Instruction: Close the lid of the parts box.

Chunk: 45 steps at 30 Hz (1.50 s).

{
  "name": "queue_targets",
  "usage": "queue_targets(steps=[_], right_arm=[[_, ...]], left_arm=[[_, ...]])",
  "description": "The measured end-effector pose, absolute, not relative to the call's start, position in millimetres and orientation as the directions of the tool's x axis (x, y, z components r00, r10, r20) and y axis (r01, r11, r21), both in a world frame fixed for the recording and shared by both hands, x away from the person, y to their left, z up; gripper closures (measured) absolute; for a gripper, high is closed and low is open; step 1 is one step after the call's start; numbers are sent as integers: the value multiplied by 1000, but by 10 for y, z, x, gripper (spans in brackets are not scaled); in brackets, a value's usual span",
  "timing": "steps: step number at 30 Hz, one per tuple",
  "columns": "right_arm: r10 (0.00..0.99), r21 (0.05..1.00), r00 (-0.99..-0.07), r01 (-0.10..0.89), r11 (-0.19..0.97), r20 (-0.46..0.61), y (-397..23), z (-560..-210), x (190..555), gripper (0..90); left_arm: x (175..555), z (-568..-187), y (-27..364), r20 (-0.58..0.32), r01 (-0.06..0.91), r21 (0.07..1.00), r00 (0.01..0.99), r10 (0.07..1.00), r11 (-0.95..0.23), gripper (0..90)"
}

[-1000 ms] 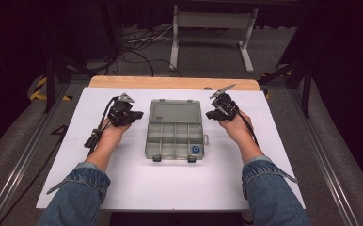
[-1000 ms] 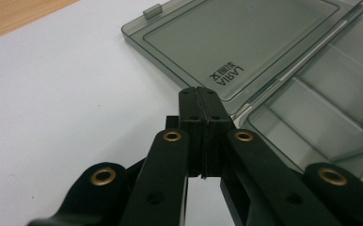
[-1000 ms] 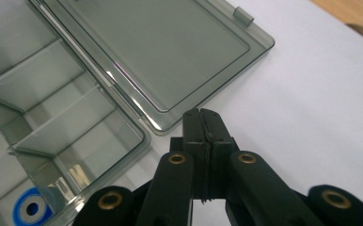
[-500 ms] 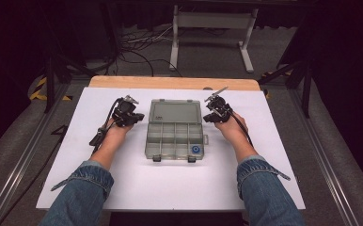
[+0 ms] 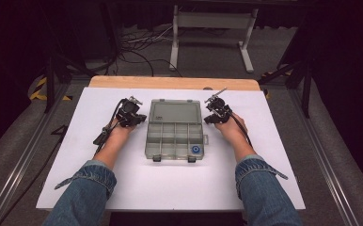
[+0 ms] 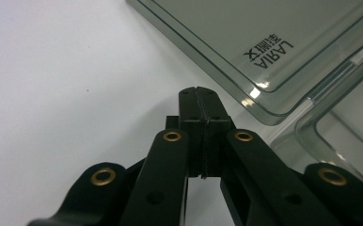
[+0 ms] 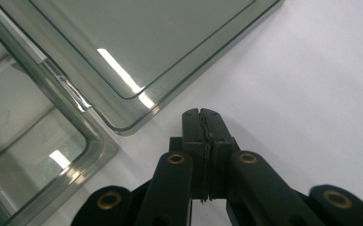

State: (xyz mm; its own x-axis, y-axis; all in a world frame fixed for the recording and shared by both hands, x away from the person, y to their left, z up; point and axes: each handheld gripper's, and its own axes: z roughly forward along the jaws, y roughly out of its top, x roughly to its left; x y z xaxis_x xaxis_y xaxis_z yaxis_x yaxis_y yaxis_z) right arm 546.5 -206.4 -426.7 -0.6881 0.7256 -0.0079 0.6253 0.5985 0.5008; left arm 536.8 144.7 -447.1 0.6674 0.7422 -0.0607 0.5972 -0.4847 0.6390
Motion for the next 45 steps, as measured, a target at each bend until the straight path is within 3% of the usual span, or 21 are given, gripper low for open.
queue_targets(steps=[45], right_arm=[[718,517,-696,612,598,-7,-1983,-4316,5545,892]], left_arm=[[5433,-4547,1368,-69,585,666,665,744,-462,896]])
